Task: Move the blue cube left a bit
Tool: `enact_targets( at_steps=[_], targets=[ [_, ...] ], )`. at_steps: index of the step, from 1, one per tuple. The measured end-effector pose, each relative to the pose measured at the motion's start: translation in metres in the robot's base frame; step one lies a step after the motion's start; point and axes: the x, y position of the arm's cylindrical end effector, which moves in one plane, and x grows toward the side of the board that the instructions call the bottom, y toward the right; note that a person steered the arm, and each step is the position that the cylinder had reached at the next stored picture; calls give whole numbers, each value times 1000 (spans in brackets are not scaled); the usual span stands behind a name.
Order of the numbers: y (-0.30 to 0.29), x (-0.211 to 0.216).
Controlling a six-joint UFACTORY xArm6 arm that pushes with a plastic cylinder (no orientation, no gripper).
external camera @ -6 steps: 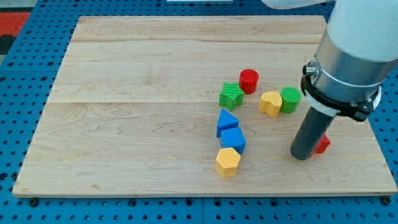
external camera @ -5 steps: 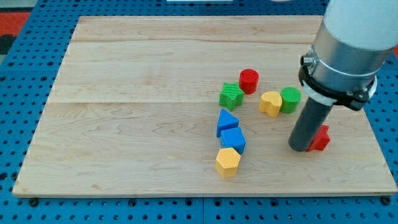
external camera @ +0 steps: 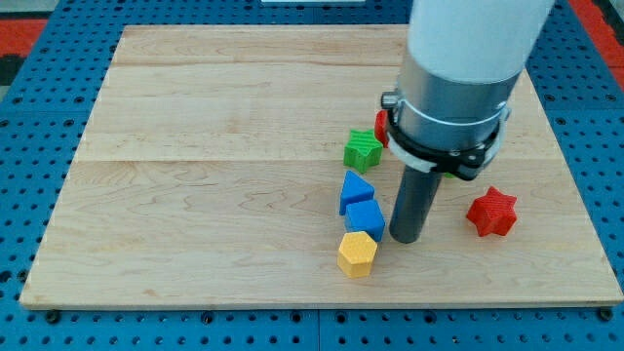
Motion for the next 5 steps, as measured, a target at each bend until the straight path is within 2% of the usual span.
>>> enact_targets(
  at_steps=[5],
  targets=[
    [-10, 0]
  ],
)
